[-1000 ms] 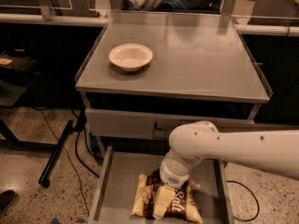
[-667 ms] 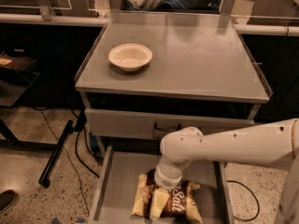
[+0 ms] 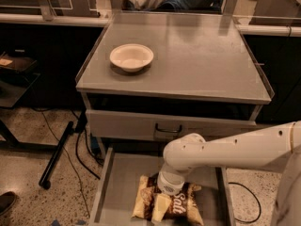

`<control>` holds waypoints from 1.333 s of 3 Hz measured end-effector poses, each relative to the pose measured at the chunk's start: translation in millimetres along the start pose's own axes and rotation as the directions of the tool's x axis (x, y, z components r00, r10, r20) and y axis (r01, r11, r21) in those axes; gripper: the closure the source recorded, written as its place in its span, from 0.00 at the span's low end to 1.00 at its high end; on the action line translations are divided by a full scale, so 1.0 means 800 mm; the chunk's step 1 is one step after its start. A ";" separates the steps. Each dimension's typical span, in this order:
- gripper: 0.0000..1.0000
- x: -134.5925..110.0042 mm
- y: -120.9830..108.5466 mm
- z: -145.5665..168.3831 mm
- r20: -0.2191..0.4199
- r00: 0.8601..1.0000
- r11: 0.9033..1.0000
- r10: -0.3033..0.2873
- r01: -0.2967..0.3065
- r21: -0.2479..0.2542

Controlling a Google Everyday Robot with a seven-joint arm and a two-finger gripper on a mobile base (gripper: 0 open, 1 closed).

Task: Pick brown chip bag from middle drawer and place on counter

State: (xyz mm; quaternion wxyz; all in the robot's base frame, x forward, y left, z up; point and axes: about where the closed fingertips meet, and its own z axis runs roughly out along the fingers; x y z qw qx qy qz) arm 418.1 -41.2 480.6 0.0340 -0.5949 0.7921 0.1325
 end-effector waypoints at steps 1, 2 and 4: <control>0.00 0.018 -0.022 0.020 0.002 0.999 0.998 0.041 -0.042 0.042; 0.00 0.038 -0.041 0.036 -0.002 0.998 0.995 0.064 -0.064 0.072; 0.00 0.088 -0.057 0.080 -0.034 0.995 0.992 0.093 -0.090 0.083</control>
Offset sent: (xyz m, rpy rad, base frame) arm 0.0329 -0.0506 -0.0618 -0.0521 -0.0806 -0.1125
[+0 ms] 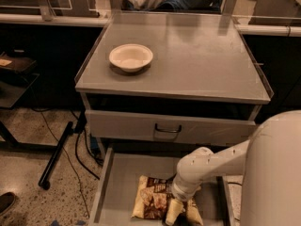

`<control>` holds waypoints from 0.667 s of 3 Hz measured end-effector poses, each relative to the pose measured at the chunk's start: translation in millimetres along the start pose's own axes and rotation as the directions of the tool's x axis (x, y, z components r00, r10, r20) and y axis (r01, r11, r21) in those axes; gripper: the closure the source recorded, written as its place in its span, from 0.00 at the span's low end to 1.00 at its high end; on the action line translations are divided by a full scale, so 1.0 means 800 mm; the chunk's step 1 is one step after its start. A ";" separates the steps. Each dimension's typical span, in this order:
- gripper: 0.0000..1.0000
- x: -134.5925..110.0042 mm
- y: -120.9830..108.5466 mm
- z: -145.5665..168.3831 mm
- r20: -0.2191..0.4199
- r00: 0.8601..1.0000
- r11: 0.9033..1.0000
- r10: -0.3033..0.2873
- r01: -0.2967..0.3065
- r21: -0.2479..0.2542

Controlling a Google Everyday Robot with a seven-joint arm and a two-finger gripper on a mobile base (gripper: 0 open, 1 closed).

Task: Pick brown chip bag from middle drawer and place on counter

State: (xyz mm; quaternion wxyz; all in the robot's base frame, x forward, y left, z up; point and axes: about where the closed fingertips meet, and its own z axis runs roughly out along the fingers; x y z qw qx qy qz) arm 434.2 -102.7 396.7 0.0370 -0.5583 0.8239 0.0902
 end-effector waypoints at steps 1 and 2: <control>0.00 0.012 -0.008 0.021 -0.012 1.000 1.000 0.001 -0.001 -0.002; 0.00 0.015 -0.013 0.046 -0.025 1.000 1.000 -0.005 0.005 -0.020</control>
Offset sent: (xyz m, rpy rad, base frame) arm 0.0086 -0.0089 -0.0627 -0.0213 0.0458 0.0217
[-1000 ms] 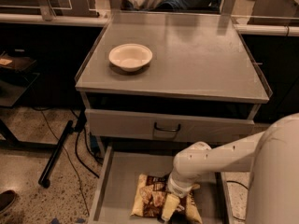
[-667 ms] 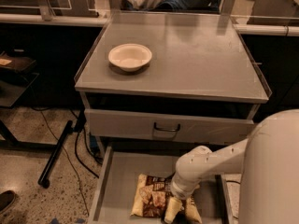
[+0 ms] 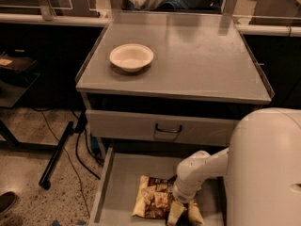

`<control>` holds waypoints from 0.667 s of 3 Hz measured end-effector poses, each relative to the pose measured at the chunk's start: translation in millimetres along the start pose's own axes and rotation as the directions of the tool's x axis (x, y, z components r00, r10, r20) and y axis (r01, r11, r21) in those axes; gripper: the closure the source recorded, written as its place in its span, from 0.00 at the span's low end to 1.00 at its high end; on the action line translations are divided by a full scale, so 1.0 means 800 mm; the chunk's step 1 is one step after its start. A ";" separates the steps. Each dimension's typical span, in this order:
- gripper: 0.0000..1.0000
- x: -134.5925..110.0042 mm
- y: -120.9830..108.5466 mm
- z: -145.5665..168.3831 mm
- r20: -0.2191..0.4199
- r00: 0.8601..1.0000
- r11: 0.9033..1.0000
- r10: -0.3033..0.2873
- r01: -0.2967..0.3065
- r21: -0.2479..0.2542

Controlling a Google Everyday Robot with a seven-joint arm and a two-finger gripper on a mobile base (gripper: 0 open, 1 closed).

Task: Pick brown chip bag from middle drawer and place on counter

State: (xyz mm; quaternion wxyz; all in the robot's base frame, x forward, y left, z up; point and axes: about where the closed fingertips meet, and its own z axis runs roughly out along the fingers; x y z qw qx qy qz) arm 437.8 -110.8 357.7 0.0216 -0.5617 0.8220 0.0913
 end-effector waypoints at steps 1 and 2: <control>0.19 0.000 0.001 0.002 -0.001 1.000 1.000 0.001 -0.001 -0.002; 0.42 0.000 0.001 0.002 -0.001 1.000 1.000 0.001 -0.001 -0.002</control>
Offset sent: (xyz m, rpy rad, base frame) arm -0.0007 0.0001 -0.0012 0.0003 0.0025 -0.0003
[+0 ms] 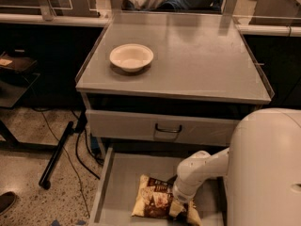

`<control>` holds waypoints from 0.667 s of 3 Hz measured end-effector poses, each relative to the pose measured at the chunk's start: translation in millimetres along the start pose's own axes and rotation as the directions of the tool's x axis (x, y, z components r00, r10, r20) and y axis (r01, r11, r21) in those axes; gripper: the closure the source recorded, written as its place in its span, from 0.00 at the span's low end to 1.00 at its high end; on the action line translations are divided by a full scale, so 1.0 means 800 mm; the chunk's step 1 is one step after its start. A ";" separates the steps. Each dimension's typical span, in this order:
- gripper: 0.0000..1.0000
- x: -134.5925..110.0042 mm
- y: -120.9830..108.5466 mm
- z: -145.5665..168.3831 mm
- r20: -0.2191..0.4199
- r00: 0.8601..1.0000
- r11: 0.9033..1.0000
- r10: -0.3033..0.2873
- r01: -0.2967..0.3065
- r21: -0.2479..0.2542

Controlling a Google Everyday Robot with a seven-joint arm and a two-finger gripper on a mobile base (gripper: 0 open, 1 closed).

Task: Pick brown chip bag from middle drawer and place on counter

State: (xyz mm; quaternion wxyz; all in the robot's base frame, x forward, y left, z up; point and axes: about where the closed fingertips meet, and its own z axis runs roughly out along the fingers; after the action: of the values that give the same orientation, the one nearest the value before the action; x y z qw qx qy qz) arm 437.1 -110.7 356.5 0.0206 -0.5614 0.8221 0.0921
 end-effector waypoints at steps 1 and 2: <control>0.65 0.000 0.000 0.000 0.000 1.000 1.000 0.000 0.000 0.000; 0.89 0.000 0.000 0.000 0.000 1.000 1.000 0.000 0.000 0.000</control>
Offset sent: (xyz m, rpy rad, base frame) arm 0.0000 0.0000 0.0000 0.0000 0.0000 0.0000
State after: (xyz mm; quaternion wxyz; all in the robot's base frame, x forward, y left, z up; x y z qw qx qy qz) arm 437.0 -110.7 356.8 0.0206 -0.5614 0.8221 0.0921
